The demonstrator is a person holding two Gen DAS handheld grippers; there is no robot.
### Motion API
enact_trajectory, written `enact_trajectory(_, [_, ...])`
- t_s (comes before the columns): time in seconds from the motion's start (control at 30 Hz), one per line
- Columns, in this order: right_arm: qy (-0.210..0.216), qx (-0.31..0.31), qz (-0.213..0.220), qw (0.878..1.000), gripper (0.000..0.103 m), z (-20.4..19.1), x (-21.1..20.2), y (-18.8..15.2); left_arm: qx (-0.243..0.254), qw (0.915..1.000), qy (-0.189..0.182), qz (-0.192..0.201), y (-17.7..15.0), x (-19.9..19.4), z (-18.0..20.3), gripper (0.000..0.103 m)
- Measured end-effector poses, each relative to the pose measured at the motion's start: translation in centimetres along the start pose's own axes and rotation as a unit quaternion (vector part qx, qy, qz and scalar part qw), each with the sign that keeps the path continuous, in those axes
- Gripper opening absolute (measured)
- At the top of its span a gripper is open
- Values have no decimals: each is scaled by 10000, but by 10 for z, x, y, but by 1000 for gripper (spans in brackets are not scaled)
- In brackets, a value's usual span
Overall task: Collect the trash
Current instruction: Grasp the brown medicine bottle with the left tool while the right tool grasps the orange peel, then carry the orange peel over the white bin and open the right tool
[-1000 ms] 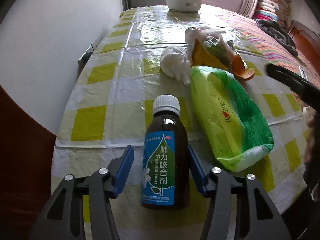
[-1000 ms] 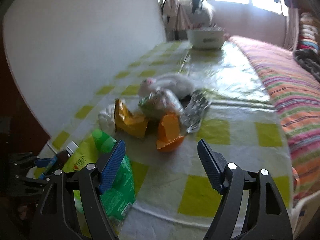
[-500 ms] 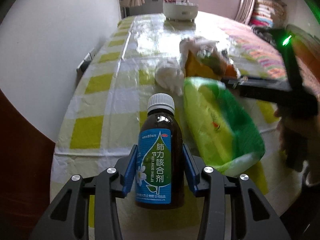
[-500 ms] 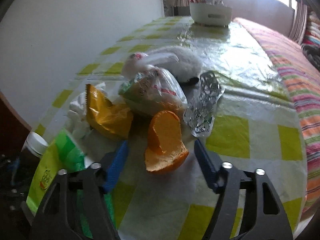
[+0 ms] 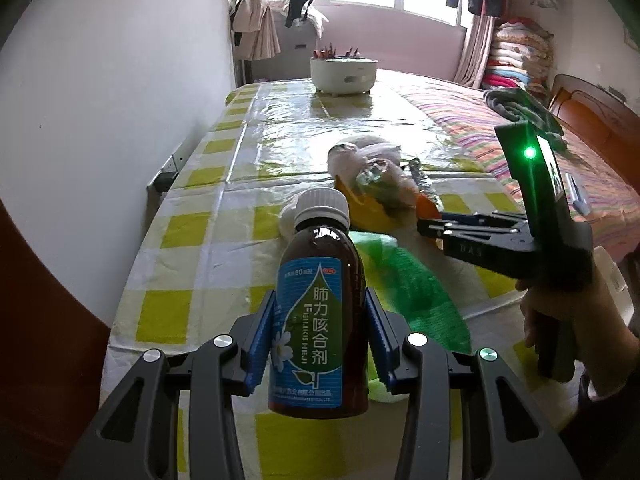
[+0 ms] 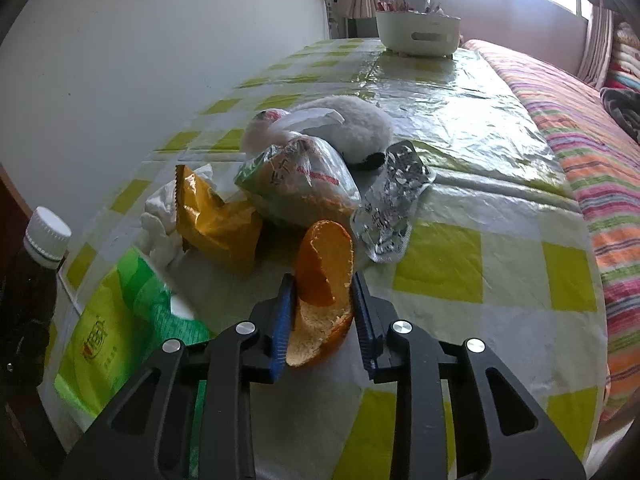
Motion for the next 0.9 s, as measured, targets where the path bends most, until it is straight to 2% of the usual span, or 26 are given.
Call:
enact_trajectory(0.37, [112, 205, 260, 9994, 27, 18, -37, -15, 228, 9995, -210, 101, 5, -2, 28, 42])
enact_trajectory(0.9, [17, 518, 549, 9971, 27, 58, -95, -55, 703, 9948, -715, 204, 8, -1, 96, 41])
Point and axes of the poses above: each gripper's, at about its wrist camera, not at the fingertips, and x roughly the way its jaws point, z to its right, y to its top, the point moved 6 cm from there along x, roughly the way its jaws point
